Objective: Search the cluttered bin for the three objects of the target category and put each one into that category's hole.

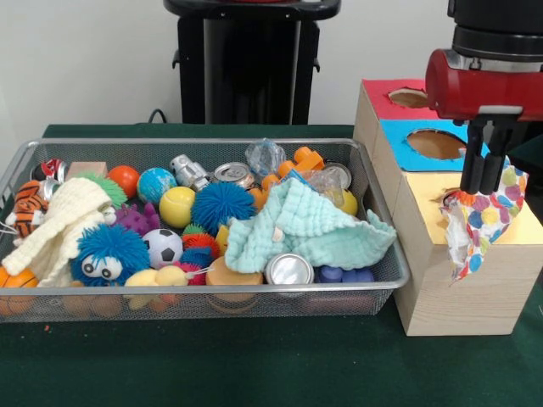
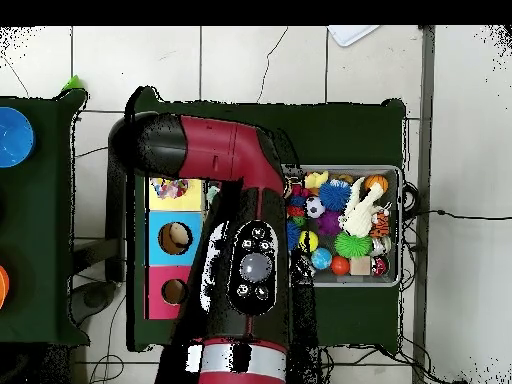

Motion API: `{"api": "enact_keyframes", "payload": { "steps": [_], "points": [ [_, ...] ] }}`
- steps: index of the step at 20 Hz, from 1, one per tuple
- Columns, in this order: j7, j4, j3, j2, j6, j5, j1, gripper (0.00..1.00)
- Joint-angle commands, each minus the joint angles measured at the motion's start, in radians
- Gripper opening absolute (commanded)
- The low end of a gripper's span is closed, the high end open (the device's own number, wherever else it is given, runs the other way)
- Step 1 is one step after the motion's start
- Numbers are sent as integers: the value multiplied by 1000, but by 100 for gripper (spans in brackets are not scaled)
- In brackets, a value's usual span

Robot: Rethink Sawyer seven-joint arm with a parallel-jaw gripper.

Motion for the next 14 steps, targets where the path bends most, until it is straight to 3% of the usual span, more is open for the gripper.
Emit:
{"api": "enact_keyframes", "payload": {
  "steps": [1,14],
  "points": [
    [211,116,81,56,29,41,-19,0],
    [216,117,75,76,54,69,-2,0]
  ]
}}
